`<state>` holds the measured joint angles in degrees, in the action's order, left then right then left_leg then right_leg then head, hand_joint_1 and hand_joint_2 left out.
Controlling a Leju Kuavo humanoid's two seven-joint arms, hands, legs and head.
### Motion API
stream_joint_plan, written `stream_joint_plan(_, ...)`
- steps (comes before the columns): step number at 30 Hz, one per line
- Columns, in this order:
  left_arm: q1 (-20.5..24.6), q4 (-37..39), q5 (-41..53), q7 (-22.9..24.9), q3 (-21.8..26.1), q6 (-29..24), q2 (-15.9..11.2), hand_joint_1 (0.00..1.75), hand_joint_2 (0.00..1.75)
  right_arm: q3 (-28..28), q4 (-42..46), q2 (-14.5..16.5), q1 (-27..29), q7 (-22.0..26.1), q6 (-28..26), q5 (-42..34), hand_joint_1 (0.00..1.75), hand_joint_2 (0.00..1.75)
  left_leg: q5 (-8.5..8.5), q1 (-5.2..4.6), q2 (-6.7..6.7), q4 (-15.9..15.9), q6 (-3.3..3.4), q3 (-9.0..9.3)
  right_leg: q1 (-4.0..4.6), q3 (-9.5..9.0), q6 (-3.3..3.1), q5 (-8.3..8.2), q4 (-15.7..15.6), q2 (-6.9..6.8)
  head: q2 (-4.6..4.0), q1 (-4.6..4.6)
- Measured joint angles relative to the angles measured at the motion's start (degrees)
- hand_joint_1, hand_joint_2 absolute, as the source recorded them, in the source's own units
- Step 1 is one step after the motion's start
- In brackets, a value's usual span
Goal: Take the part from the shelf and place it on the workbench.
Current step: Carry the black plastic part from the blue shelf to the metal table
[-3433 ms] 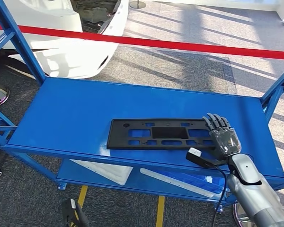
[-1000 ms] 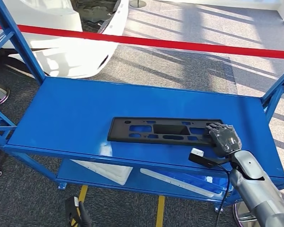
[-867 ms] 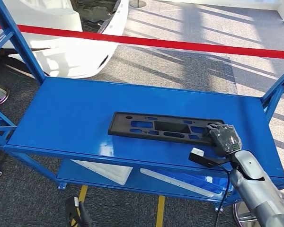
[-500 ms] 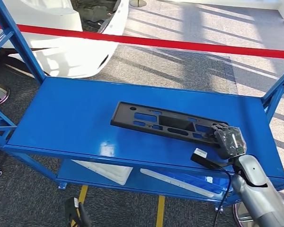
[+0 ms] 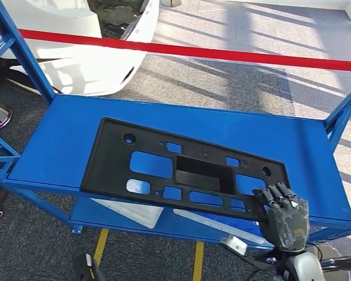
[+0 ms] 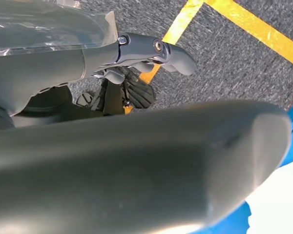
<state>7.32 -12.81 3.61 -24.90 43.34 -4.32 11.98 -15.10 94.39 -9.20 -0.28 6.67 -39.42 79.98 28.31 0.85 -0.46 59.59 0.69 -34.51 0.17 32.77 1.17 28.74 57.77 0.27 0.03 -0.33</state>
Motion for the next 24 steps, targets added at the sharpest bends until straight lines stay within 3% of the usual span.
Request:
stream_joint_plan(7, -0.5, 0.0, 0.0, -1.5, 1.3, -0.2, 0.0, 0.00, 0.00, 1.4, 10.8, 4.0, 7.9, -1.6, 0.0, 7.4, 1.75, 1.75, 0.00, 0.01, 0.01, 0.0, -0.01, 0.01, 0.00, -0.01, -0.01, 0.01, 0.0, 0.02, 0.00, 0.00)
stream_joint_plan(14, -0.6, 0.0, 0.0, -1.9, 2.2, 0.9, 0.0, 0.00, 0.00, 1.4, 15.1, 5.3, 10.8, -3.2, 0.0, 8.4, 1.75, 1.75, 0.00, -0.01, 0.01, 0.0, -0.01, 0.01, -0.01, -0.01, -0.01, 0.01, 0.0, 0.03, 0.01, 0.00)
stream_joint_plan(18, -0.7, 0.0, 0.0, -2.7, 2.3, 1.5, 0.0, 0.00, 1.75, 1.4, 15.8, 5.5, 11.1, -3.4, 0.0, 7.8, 1.75, 1.75, 0.00, -0.01, 0.01, 0.0, 0.00, 0.02, -0.01, -0.02, -0.01, 0.00, 0.0, 0.02, 0.00, 0.00)
stream_joint_plan(24, -0.9, 0.0, 0.0, -3.6, 2.2, 2.0, -0.1, 0.00, 1.75, 1.4, 15.9, 5.6, 11.3, -2.2, 0.0, 5.5, 1.75, 1.75, 0.00, 0.00, 0.01, 0.0, -0.01, 0.02, 0.00, -0.02, -0.01, 0.01, 0.0, 0.02, -0.01, 0.00)
